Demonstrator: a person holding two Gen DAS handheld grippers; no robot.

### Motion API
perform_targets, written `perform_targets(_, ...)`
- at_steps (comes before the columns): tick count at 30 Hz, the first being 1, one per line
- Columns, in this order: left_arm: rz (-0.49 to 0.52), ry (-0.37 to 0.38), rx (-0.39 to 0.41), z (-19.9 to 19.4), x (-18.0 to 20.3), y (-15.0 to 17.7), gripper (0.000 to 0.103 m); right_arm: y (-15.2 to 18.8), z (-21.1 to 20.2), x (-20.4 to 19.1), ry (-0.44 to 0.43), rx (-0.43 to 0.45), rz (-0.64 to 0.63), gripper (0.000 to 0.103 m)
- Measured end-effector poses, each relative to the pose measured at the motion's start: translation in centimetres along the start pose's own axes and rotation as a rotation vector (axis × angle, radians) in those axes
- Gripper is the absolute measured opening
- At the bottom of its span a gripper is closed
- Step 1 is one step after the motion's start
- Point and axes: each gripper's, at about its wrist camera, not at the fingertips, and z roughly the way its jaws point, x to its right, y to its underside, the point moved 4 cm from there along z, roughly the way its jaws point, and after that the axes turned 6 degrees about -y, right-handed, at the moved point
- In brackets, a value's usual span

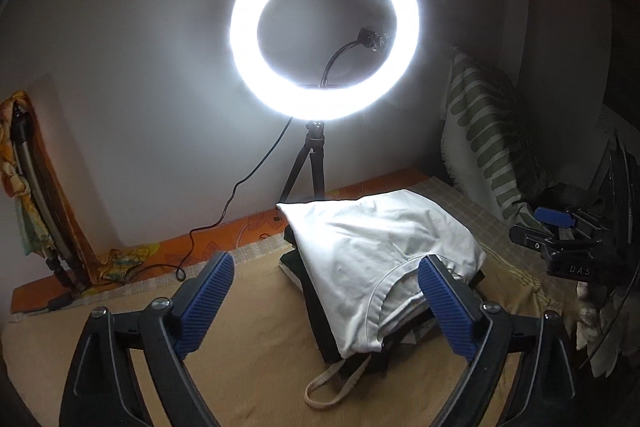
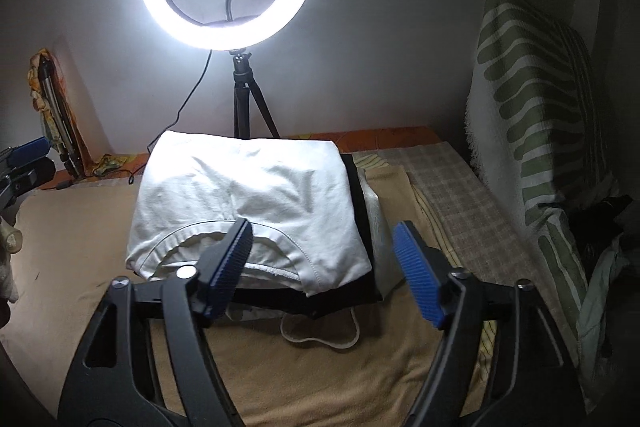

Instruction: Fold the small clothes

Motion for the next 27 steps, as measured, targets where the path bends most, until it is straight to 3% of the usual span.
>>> perform_targets(5,0.007,-0.026,0.021,-4.4,-0.4,1.8,0.103,0.7,-3.0,-2.6,-0.012,0.023,-0.009,0.085)
perform_targets(9,0.016,-0.037,0.03,-7.3,-0.3,3.4,0.103,1.8,-5.1,-4.4,-0.008,0.052,-0.008,0.098)
perform_targets(27,0.06,-0.145,0.033,-15.4,-2.0,11.0,0.103,6.6,-11.8,-11.1,0.076,0.154,0.064,0.103)
